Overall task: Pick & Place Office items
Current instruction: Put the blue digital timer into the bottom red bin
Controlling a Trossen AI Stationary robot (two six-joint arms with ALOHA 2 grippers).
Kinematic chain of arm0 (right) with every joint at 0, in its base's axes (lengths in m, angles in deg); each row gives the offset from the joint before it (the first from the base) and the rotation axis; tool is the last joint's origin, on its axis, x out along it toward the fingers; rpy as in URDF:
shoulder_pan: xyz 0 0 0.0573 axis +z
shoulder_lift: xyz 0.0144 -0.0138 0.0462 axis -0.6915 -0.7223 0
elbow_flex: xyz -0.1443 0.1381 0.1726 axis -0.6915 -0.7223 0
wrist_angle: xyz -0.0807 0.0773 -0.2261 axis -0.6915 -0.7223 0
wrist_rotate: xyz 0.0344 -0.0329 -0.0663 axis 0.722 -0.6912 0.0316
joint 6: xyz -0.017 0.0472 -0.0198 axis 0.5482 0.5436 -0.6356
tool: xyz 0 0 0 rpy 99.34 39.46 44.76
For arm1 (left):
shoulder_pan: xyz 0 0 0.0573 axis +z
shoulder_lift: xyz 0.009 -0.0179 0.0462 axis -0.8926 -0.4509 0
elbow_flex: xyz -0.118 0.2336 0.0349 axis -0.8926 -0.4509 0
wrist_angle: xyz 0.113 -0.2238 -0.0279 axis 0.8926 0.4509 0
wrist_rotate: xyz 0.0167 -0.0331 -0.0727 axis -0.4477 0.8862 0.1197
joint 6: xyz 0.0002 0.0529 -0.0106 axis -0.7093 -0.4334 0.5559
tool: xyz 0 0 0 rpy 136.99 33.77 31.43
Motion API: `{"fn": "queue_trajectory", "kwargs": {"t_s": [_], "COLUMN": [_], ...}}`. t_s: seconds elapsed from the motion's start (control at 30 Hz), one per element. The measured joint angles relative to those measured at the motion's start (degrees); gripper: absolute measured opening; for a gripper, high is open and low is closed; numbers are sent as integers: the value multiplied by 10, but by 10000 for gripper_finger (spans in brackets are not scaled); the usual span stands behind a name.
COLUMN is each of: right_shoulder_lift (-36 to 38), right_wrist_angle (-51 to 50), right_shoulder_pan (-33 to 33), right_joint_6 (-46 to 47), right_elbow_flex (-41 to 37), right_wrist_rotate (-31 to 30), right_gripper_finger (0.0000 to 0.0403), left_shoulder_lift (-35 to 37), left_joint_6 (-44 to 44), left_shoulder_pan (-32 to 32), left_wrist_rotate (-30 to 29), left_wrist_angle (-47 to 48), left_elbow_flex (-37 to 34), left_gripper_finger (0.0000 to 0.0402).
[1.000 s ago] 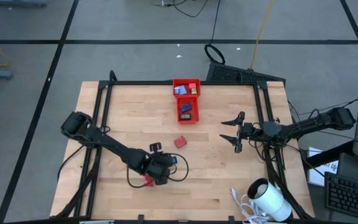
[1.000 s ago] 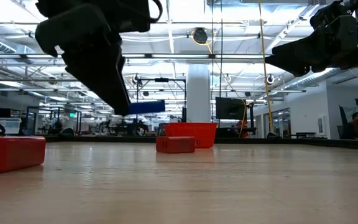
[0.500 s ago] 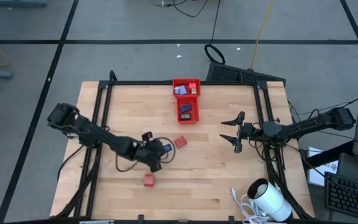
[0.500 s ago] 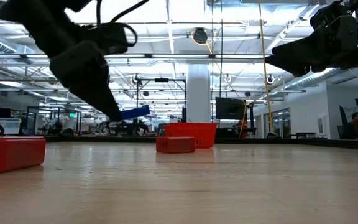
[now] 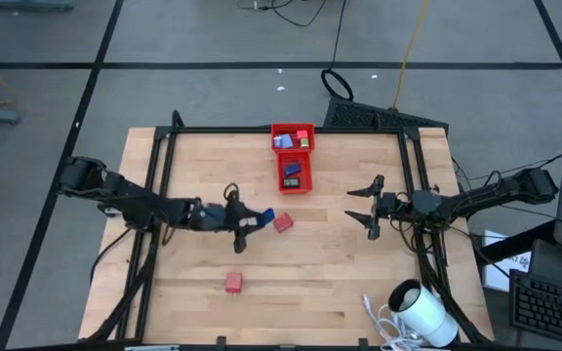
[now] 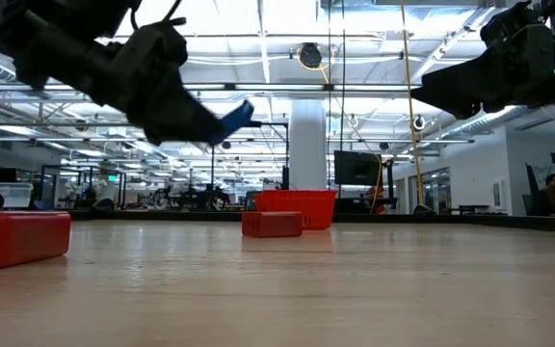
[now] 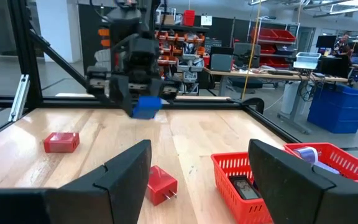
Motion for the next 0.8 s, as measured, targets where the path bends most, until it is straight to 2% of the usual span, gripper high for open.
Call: {"fn": "queue_trajectory", "kwargs": {"t_s": [0.27, 0.43, 0.57, 0.67, 0.8], "right_shoulder_lift": [-2, -3, -3, -3, -3], "right_wrist_angle": [1, 1, 0, 0, 0], "right_shoulder_pan": [0, 0, 0, 0, 0], "right_joint_6": [0, 0, 0, 0, 0], "right_elbow_flex": [0, 0, 0, 0, 0], "right_wrist_rotate": [0, 0, 0, 0, 0], "right_gripper_finger": [263, 263, 263, 263, 263], "left_shoulder_lift": [0, 0, 0, 0, -19], "left_joint_6": [-14, -15, 19, 39, 70], "left_shoulder_pan": [76, 111, 138, 151, 162], "left_wrist_rotate": [6, 6, 5, -4, -44], "left_wrist_angle": [-149, -168, -122, -26, 105], "left_elbow_flex": [-7, -5, 26, 72, 141], "left_gripper_finger": [155, 155, 155, 155, 155]}}
